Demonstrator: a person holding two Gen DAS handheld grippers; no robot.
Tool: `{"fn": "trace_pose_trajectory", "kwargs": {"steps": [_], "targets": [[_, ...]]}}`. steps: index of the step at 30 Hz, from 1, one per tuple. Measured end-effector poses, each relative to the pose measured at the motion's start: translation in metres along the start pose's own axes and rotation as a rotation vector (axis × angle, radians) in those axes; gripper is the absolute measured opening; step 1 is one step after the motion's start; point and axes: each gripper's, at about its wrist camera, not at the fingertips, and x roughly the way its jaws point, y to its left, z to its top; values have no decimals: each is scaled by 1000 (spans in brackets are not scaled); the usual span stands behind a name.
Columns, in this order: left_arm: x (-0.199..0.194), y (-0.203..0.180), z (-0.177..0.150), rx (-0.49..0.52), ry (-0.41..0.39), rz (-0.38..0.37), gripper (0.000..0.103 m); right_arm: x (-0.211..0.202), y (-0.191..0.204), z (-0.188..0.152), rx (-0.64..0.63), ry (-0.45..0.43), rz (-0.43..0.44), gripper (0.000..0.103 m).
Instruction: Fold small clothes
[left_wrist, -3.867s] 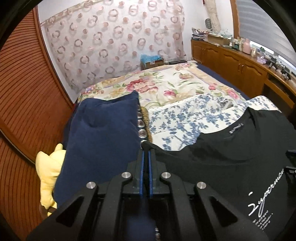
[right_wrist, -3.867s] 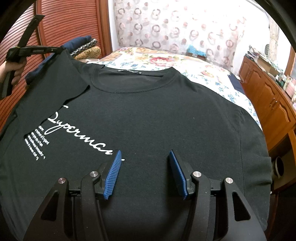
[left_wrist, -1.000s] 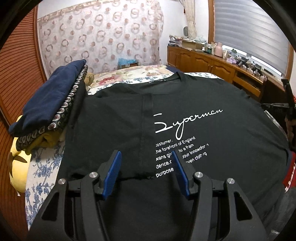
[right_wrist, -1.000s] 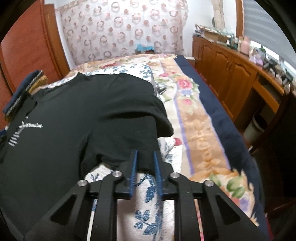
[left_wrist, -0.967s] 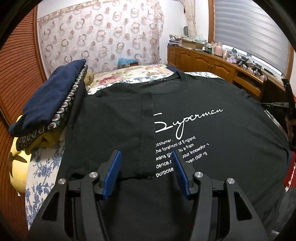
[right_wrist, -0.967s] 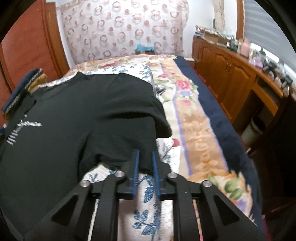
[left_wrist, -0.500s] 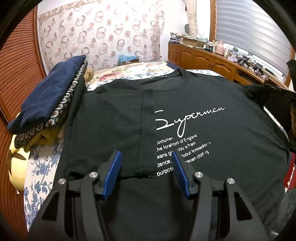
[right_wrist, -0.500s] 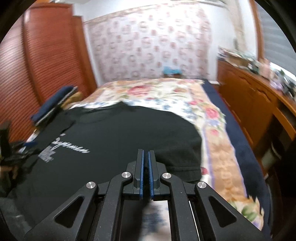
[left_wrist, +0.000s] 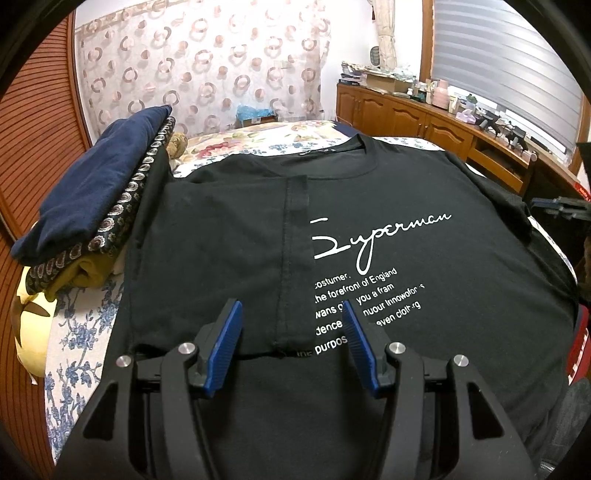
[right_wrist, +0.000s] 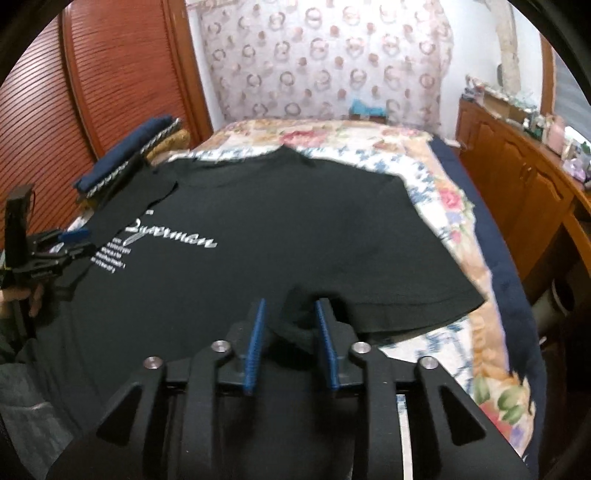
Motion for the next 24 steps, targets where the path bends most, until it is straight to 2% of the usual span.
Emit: {"fn": "trace_pose_trajectory", "kwargs": {"steps": [2,7,12,16,22,23,24], "targets": [[0,0,0,0,-1,0,55,-11,-8,3,8,-31,-29,45],[-3,0,1,1,-20,9,55,-18,-42,8,51,-43,-135,46],[-11,-2,1,-2,-59,24,55,3,-91,-1,130,21,-227,46],[-17,-5,1,-8,-77,8,55,17,-123,-8,228,62,-193,46],[-25,-12,3,0,-102,-3,55,27,-140,-9,294,77,-106,45],[-26,-13,3,2,-103,-4,55,26,-141,-9,303,70,-89,38],[-27,-13,3,3,-104,-3,55,26,-141,-9,305,68,-74,36]]}}
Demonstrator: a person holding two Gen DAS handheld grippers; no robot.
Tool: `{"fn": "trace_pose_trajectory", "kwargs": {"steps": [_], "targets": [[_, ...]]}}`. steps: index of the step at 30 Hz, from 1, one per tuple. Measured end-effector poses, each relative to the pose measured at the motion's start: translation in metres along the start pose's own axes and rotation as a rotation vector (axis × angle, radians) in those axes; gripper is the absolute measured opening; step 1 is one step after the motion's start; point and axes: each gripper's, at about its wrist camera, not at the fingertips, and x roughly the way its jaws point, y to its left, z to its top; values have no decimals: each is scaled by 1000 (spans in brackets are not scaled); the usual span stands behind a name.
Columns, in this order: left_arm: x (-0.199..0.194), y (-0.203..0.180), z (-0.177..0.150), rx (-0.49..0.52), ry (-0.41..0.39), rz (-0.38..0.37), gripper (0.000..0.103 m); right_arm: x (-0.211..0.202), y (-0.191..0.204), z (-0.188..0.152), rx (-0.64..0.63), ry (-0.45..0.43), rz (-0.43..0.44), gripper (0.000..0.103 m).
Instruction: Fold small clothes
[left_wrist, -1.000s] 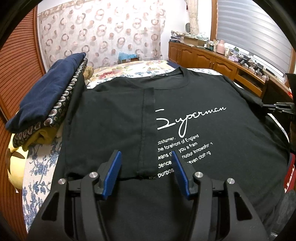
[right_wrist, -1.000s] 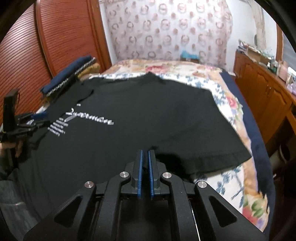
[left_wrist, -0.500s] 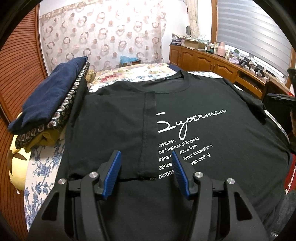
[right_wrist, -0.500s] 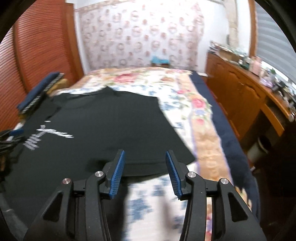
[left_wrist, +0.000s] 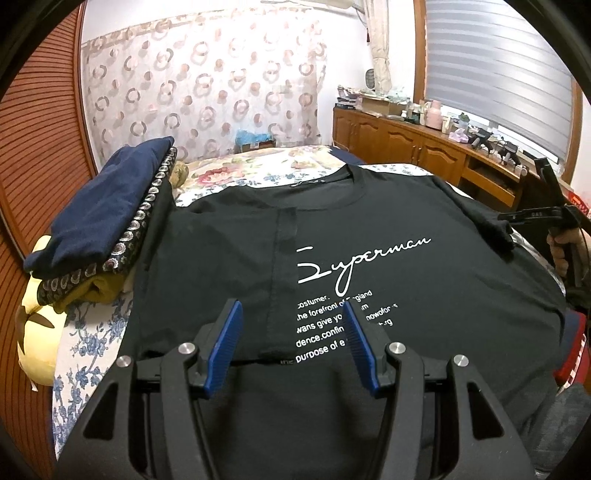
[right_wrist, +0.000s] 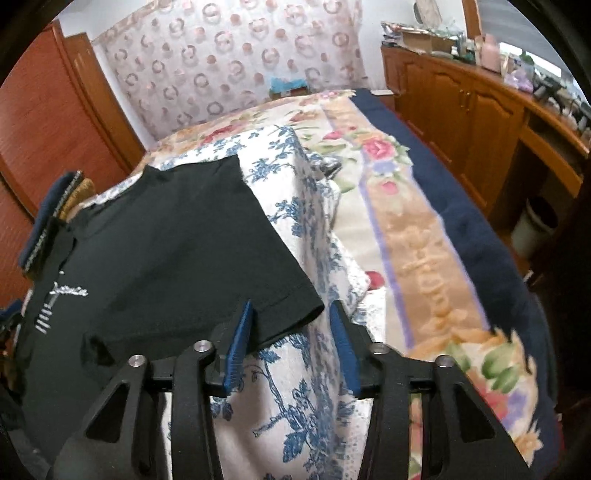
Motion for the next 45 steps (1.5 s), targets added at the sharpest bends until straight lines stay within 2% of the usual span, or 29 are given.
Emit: {"fn": "trace_pose_trajectory", "kwargs": {"steps": [1,2,3,5,7,9,10,15,24,28,30,31,32,37,45], "targets": [[0,0,0,1,-1,4,55,0,1,1,-5,1,9,30],[-1,1,0,1,-3,6,55,0,4,1,-19,-2,7,20],[-2,1,1,-1,-5,6,55,-1,7,3,-34,-7,-6,16],[-3,1,1,-4,-10,6,55,-3,18,5,-96,-21,-67,3],[-5,2,0,-7,-16,11,55,-9,32,8,-148,-55,-88,3],[-6,4,0,-14,-16,14,55,-14,46,12,-178,-74,-41,2],[-6,4,0,-16,-17,15,55,-15,56,15,-187,-69,12,2],[-6,5,0,-20,-20,17,55,-5,110,26,-269,-73,120,2],[-7,5,1,-16,-22,22,55,18,213,60,-393,-71,255,2],[-8,4,1,-16,-21,22,55,30,235,70,-393,-63,258,2],[-8,4,1,-18,-24,22,55,28,236,73,-387,-77,247,17],[-8,3,1,-19,-24,22,55,27,236,73,-385,-81,239,30],[-8,4,1,-22,-25,22,55,25,234,74,-383,-83,233,36],[-9,7,1,-30,-31,32,55,19,211,64,-378,-73,146,37],[-8,19,6,-38,-38,45,55,23,186,16,-468,-11,51,37]]}}
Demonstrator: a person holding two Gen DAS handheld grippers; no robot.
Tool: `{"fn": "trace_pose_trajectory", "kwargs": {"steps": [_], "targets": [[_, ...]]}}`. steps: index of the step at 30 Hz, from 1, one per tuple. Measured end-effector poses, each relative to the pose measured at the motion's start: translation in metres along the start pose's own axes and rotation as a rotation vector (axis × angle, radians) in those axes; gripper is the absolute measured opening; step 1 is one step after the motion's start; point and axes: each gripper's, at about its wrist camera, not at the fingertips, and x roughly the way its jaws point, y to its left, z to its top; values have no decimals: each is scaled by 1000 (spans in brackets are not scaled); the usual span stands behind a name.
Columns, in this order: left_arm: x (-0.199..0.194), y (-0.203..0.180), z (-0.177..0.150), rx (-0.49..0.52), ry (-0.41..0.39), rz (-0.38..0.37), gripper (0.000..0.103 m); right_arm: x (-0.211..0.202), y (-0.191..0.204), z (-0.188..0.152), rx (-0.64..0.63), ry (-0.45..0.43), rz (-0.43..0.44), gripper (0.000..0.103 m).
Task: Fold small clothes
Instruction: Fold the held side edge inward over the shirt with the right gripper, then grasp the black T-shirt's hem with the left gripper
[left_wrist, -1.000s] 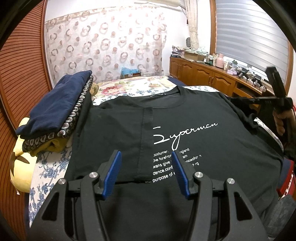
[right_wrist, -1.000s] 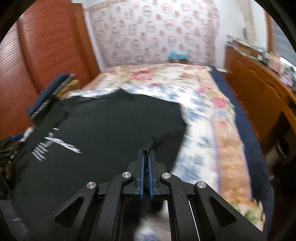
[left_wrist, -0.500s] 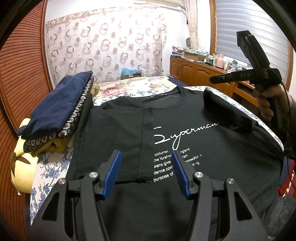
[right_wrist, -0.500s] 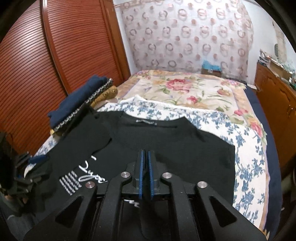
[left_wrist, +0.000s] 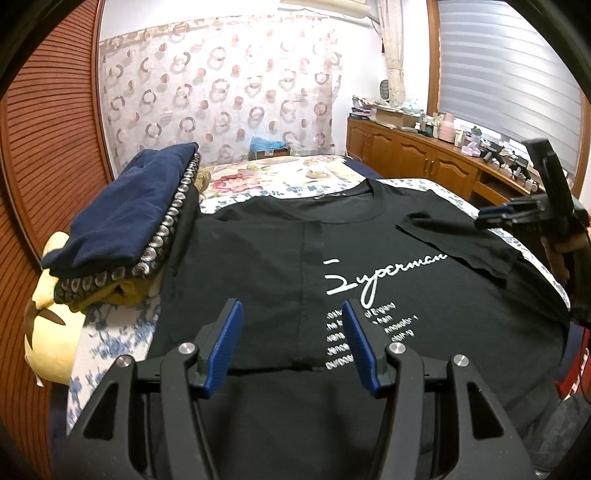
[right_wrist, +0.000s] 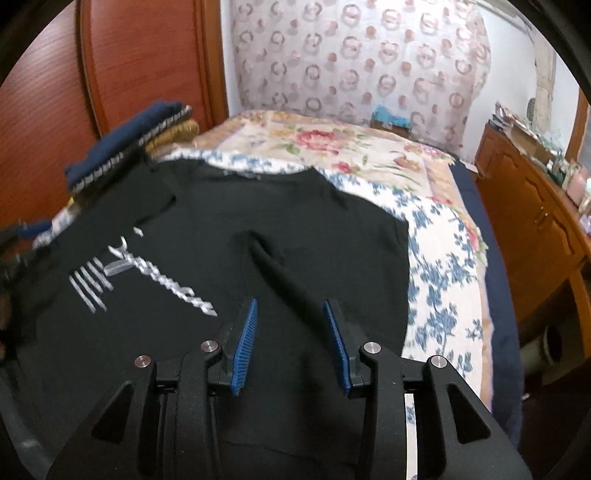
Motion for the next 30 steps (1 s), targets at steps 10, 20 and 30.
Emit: {"fn": "trace_pose_trajectory", "kwargs": {"steps": [10,20,30], "targets": [[19,31,34,53,14,58,55,36,-35,-14,78,77,-56,52],[56,62,71,46,49,59,53,35,-36,-21,76,48,-46,55],[118,75,99,104,159,150,32,36,-38,-22,83,47,-40,57]]}}
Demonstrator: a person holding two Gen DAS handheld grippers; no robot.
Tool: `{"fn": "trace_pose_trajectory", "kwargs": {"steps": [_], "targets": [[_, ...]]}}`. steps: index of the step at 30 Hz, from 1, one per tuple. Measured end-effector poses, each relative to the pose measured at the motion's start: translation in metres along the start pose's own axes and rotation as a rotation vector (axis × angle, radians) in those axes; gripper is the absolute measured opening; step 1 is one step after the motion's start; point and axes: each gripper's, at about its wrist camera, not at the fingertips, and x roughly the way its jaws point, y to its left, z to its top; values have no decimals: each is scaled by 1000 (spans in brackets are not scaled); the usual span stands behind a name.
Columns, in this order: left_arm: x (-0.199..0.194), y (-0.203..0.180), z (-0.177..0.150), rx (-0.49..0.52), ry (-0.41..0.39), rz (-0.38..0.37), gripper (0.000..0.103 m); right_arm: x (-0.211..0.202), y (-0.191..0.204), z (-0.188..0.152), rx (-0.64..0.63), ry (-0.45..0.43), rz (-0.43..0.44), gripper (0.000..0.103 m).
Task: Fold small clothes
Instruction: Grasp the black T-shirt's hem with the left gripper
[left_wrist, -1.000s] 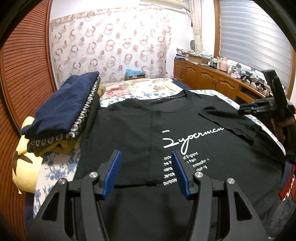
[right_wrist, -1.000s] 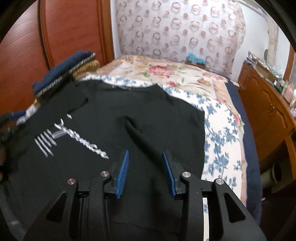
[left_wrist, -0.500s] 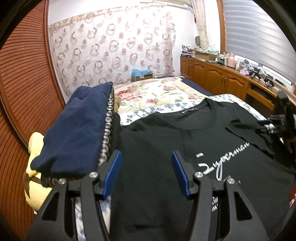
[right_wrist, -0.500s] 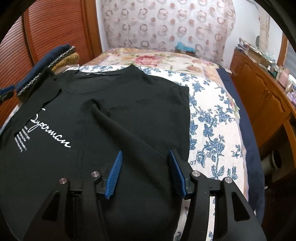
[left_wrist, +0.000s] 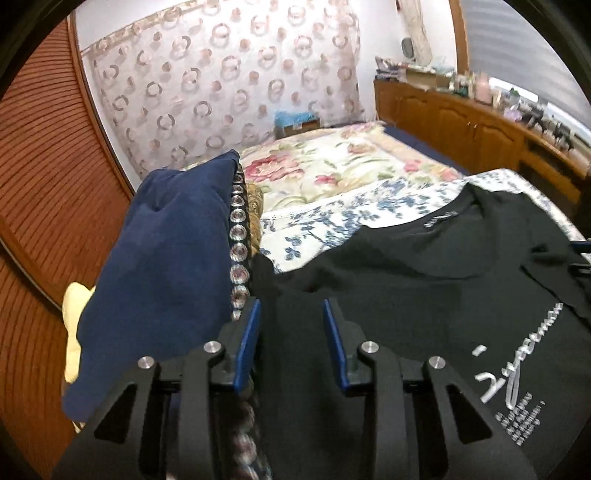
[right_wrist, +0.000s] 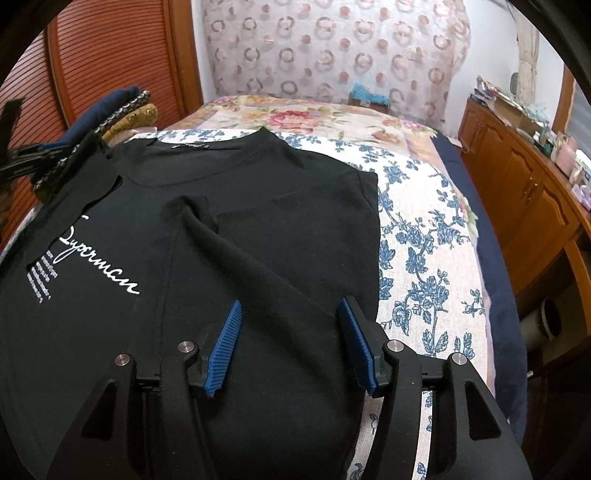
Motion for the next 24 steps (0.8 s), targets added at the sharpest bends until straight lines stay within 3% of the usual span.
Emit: {"fn": "trace_pose_trajectory", "kwargs": {"steps": [5,18,22,24], "targets": [[18,-1,9,49,33,82,32,0,-1,0,0,-1,0,57],[39,2,21,78,81,88,32,0,-1,0,-1,-1,0,57],[42,3,20,82,87,109,8,0,0,0,-1,-1,0,57],[40,7,18,74,88,96,4,0,0,0,-1,-1,0,57]]}}
